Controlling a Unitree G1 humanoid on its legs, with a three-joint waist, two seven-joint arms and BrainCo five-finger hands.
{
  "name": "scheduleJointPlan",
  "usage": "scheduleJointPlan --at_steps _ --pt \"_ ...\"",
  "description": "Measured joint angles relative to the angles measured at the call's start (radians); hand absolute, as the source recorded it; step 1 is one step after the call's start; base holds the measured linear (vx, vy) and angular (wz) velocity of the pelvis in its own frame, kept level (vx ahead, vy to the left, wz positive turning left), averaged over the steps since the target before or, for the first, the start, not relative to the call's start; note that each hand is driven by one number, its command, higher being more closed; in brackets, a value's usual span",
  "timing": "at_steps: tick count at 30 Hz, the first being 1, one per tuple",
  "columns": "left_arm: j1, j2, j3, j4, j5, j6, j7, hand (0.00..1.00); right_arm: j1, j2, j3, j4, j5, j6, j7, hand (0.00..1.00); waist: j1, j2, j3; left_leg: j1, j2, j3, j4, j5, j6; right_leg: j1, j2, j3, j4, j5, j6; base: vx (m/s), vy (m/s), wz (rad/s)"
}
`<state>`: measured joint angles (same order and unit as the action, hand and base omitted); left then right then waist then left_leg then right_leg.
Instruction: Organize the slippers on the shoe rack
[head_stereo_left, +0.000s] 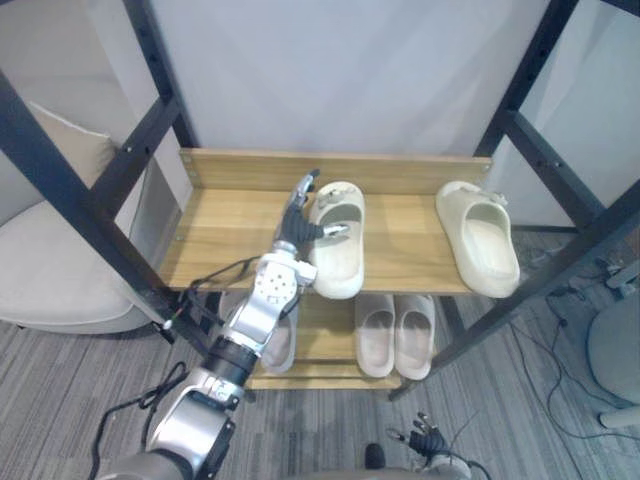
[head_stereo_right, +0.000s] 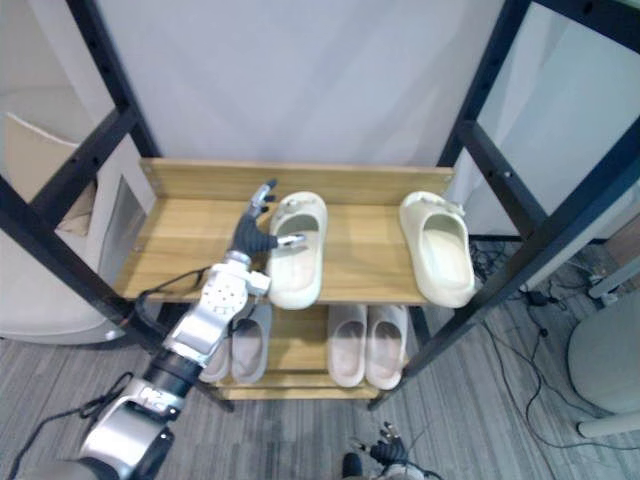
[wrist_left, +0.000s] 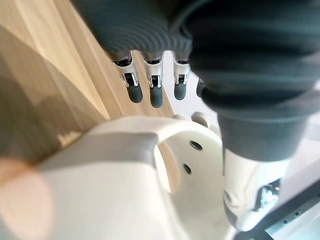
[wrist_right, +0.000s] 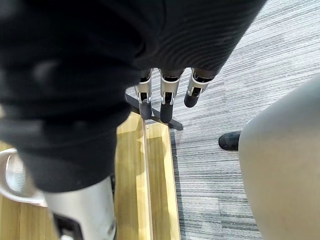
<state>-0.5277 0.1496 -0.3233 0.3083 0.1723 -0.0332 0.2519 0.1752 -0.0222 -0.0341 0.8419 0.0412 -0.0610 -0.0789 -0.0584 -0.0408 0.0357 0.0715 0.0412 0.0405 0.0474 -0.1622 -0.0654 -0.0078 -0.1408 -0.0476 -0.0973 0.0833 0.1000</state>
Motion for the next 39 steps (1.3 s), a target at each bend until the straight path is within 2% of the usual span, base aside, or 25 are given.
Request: scheduleJointPlan --at_steps 1,16,31,35,39 --pt "0.000 -0.008 -0.011 0.008 0.000 -0.001 0.000 1.00 0.000 0.000 0.000 0.000 0.000 0.000 -0.001 0.00 0.000 0.000 0.000 0.000 0.000 0.000 0.000 0.000 0.000 0.000 0.000 0.000 0.000 0.000 0.000 0.00 0.000 0.00" --pt "-0.058 -0.008 0.020 0.076 0.002 -0.029 0.007 1.00 -0.003 0.000 -0.002 0.001 0.000 0.000 -0.002 0.00 -0.010 0.000 0.000 0.006 0.000 0.004 -0.007 0.000 0.000 0.000 0.000 0.001 0.000 0.000 0.000 0.00 0.000 0.00" --pt "-0.095 -0.007 0.018 0.129 -0.008 -0.008 0.002 1.00 -0.009 0.000 -0.002 0.003 0.003 0.000 -0.001 0.00 -0.027 0.001 -0.001 0.004 -0.001 0.001 -0.008 0.000 0.000 -0.002 0.000 -0.002 0.000 0.000 0.000 0.00 0.000 0.00" --pt "-0.121 -0.006 -0.019 0.133 -0.007 -0.003 0.002 1.00 -0.010 0.000 -0.003 0.002 0.008 -0.001 -0.001 0.00 -0.028 0.003 0.001 0.001 -0.002 0.001 -0.007 0.001 0.000 -0.004 0.000 -0.002 0.000 0.000 0.000 0.00 0.000 0.00" --pt "-0.137 -0.007 -0.031 0.138 -0.001 -0.003 0.002 1.00 -0.018 0.000 -0.005 0.002 0.009 -0.002 -0.001 0.00 -0.047 0.010 0.004 0.000 -0.002 0.002 -0.008 0.001 0.000 -0.007 0.000 -0.002 0.000 0.000 0.000 0.00 0.000 0.00"
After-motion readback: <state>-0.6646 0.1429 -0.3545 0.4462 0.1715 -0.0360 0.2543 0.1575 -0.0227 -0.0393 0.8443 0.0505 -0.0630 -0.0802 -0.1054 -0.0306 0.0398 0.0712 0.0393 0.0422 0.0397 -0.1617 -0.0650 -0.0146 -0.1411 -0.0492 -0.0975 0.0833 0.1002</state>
